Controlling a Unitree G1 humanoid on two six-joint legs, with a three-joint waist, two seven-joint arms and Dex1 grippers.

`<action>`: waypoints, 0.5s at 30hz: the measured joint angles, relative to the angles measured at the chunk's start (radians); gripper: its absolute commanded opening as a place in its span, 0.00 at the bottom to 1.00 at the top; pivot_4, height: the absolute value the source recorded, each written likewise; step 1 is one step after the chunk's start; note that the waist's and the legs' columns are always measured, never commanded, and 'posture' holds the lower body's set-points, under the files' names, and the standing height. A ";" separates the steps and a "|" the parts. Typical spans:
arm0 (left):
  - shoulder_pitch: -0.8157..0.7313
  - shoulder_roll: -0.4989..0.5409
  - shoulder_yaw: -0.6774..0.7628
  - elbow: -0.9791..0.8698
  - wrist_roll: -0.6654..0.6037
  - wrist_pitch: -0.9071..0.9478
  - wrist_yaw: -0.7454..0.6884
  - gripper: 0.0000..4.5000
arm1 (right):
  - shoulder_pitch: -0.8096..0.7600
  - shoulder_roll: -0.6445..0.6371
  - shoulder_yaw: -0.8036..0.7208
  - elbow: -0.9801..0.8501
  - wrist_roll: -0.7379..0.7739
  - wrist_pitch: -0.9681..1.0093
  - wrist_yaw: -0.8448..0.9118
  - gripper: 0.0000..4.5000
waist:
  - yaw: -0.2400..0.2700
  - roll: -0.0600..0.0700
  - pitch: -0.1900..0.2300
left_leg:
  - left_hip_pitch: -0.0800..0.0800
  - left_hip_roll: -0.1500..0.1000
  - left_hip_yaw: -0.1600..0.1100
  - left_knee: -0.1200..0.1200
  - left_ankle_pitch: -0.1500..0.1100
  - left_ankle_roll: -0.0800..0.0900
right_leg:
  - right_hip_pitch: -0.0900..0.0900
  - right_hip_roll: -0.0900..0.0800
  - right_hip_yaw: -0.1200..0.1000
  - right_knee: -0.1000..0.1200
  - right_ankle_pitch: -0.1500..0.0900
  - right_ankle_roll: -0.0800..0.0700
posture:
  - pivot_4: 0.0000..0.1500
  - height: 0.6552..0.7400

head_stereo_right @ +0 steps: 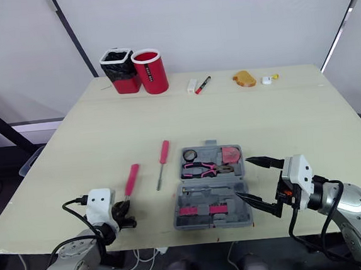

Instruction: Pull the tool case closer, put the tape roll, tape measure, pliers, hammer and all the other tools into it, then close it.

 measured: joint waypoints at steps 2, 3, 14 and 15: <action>0.001 0.000 -0.005 -0.012 -0.010 0.013 -0.009 0.02 | 0.009 -0.022 0.000 0.000 0.022 0.002 0.039 1.00 | 0.003 0.000 0.000 | 0.000 0.000 0.000 0.000 0.000 0.000 | 0.000 0.000 0.000 0.000 0.000 0.000 | 1.00 1.00; 0.002 0.001 -0.009 -0.017 -0.012 0.020 -0.014 0.02 | 0.010 -0.035 0.000 0.000 0.032 0.003 0.062 1.00 | 0.005 0.000 0.000 | 0.000 0.000 0.000 0.000 0.000 0.000 | 0.000 0.000 0.000 0.000 0.000 0.000 | 1.00 1.00; 0.002 -0.011 -0.009 -0.054 -0.080 0.075 -0.055 0.87 | -0.021 -0.084 -0.001 0.025 0.035 0.002 0.131 1.00 | 0.010 0.000 0.000 | 0.000 0.000 0.000 0.000 0.000 0.000 | 0.000 0.000 -0.001 0.000 0.000 0.000 | 1.00 1.00; 0.006 -0.007 -0.003 -0.066 -0.097 0.088 -0.062 0.99 | -0.023 -0.082 -0.001 0.027 0.035 0.001 0.129 1.00 | 0.010 -0.001 0.001 | 0.000 0.000 0.000 0.000 0.000 0.000 | 0.000 0.001 -0.001 0.000 0.000 0.000 | 1.00 1.00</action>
